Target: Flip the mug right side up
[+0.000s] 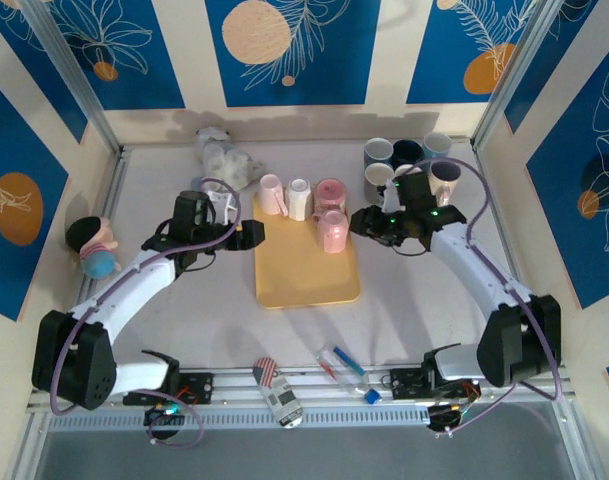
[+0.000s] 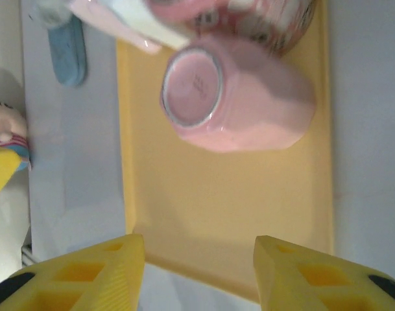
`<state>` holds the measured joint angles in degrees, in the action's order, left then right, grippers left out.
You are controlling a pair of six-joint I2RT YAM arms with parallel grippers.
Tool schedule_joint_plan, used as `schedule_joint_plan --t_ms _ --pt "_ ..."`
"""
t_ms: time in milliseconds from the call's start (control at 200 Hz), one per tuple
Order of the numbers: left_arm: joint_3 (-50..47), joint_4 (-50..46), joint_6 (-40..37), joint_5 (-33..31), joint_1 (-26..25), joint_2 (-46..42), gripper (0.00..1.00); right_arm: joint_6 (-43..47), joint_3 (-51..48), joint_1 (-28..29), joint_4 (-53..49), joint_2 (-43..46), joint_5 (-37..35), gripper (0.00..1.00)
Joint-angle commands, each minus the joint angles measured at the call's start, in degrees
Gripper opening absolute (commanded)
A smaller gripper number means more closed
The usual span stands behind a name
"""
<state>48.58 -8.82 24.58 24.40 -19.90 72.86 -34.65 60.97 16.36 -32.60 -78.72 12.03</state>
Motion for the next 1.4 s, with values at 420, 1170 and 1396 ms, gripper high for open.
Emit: schedule_joint_plan --t_ms 420,1170,1396 --pt "-2.09 1.01 1.29 1.92 -0.34 -0.66 0.81 -17.40 7.80 3.68 1.34 -12.67 -3.15 0.57" --pt "-4.19 2.49 -0.23 1.45 -0.34 -3.16 0.81 4.48 13.41 4.21 -5.55 -21.48 1.98 0.48" --pt "-4.88 3.35 -1.50 3.20 -0.38 -2.81 0.81 17.12 15.95 4.27 -11.76 -23.02 10.11 0.46"
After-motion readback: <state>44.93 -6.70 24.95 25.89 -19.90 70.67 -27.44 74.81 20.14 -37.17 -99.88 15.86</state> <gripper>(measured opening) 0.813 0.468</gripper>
